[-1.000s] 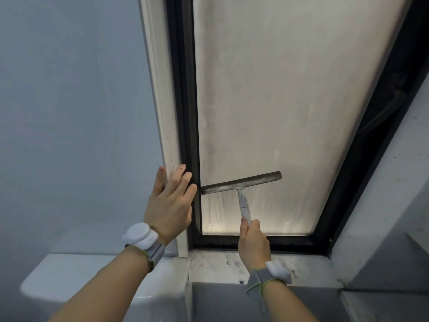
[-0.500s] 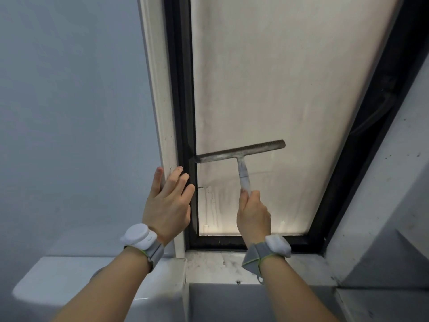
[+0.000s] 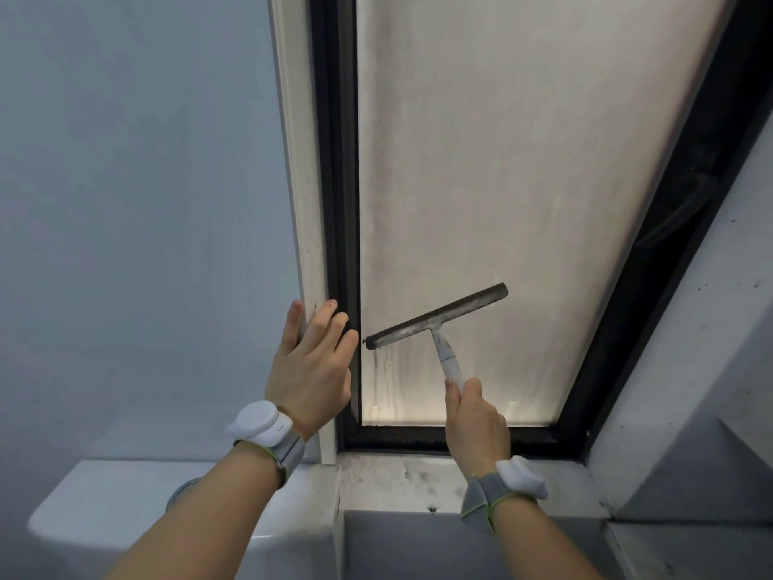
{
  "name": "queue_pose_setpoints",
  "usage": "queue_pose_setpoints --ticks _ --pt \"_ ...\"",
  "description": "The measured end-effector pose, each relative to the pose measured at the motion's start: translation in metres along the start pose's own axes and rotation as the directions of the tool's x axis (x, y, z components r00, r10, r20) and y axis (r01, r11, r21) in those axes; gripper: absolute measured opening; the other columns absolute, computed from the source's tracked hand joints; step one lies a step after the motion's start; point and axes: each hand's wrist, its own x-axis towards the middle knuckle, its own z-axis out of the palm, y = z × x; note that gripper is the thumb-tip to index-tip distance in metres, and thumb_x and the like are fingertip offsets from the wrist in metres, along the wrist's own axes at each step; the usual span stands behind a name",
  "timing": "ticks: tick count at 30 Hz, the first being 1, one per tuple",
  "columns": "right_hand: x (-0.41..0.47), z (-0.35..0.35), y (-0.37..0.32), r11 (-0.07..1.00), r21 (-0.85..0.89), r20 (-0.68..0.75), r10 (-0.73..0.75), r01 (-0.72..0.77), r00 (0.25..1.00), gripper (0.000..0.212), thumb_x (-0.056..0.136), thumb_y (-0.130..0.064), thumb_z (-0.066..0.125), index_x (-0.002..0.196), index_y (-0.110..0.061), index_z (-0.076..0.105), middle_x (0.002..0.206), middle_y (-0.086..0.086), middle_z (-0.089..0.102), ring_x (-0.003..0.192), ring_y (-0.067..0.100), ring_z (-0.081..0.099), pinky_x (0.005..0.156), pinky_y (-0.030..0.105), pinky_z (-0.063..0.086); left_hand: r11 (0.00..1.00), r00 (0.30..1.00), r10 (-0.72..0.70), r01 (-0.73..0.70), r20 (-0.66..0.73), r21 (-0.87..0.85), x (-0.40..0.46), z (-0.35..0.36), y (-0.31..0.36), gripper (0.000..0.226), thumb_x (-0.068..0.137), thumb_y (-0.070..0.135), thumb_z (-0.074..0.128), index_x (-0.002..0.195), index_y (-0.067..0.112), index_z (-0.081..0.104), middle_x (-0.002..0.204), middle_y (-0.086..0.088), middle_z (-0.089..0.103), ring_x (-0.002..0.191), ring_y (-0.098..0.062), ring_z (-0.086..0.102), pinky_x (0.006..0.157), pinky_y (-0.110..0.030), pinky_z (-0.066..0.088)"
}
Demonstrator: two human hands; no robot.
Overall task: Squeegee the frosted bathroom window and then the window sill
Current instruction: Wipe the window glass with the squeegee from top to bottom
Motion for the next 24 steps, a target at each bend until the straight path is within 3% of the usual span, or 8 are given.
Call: queue_pose_setpoints --ticks 7,19,24 --pt "0.025 -0.014 -0.029 0.981 0.189 -0.112 -0.018 0.039 0.993 0.039 0.102 -0.051 0.027 0.085 -0.017 0.037 0.060 -0.002 0.048 0.048 0.018 0.045 0.043 0.030 0.024 1.000 1.000 -0.005 0.005 -0.004 0.005 0.000 0.000 0.000 0.029 0.077 0.009 0.052 0.102 0.013 0.067 0.125 -0.008 0.062 0.137 -0.029 0.045 0.122 -0.057 -0.004" --pt "0.013 0.034 -0.002 0.988 0.150 -0.001 0.022 -0.022 1.000 0.038 0.100 -0.053 0.025 0.086 -0.019 0.032 0.059 -0.003 0.046 0.046 0.018 0.041 0.042 0.031 0.023 1.000 1.000 0.003 -0.004 0.016 0.013 0.000 -0.001 0.000 0.028 0.080 0.010 0.051 0.102 0.015 0.067 0.128 -0.008 0.060 0.139 -0.029 0.042 0.122 -0.058 -0.005" --pt "-0.003 0.049 0.008 0.989 0.134 0.049 0.050 -0.056 0.998 0.050 0.089 -0.065 0.008 0.084 -0.021 0.032 0.058 -0.003 0.051 0.045 0.016 0.047 0.039 0.026 0.023 0.998 1.000 0.022 -0.022 -0.001 -0.057 -0.003 -0.010 0.001 0.030 0.081 0.010 0.049 0.105 0.015 0.066 0.130 -0.009 0.059 0.141 -0.030 0.041 0.122 -0.061 0.002"
